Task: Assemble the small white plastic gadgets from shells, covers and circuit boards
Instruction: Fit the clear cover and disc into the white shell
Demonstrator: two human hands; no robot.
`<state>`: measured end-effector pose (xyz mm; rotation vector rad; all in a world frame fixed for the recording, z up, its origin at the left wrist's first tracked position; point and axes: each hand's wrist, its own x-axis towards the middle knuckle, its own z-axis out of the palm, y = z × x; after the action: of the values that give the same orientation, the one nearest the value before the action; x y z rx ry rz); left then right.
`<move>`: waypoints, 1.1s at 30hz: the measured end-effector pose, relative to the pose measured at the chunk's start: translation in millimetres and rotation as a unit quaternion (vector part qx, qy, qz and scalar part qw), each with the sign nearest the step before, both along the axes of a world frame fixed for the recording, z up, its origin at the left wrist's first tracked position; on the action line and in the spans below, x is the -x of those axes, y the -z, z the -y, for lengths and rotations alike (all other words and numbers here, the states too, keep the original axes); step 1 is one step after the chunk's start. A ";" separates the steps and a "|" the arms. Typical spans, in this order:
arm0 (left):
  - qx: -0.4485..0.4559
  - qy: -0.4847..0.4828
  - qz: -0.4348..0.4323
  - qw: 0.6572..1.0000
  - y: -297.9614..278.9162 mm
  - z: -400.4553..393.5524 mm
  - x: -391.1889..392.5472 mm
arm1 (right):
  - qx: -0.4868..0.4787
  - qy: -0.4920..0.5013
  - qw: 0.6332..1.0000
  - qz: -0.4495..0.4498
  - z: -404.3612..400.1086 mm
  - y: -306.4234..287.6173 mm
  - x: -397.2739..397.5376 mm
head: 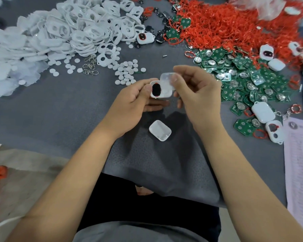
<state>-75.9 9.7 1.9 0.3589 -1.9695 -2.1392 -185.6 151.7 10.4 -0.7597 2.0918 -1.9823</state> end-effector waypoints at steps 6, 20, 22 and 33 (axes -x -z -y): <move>-0.003 0.000 0.002 1.000 -1.4 0.1 0.4 | -0.045 0.053 0.994 -0.082 4.5 -0.6 -6.4; -0.008 0.025 -0.025 0.999 4.4 3.7 0.0 | -0.106 0.091 0.982 -0.123 10.6 0.4 -14.8; -0.006 0.022 -0.026 0.999 5.0 3.9 0.0 | -0.108 0.094 0.982 -0.122 11.4 0.1 -15.7; 0.016 0.014 -0.021 1.000 2.6 3.1 -2.4 | -0.124 0.091 0.983 -0.097 13.0 -2.5 -17.9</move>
<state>-73.6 6.6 -0.7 0.2797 -1.9944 -2.1118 -167.8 138.6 12.9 -0.7640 2.5442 -1.7411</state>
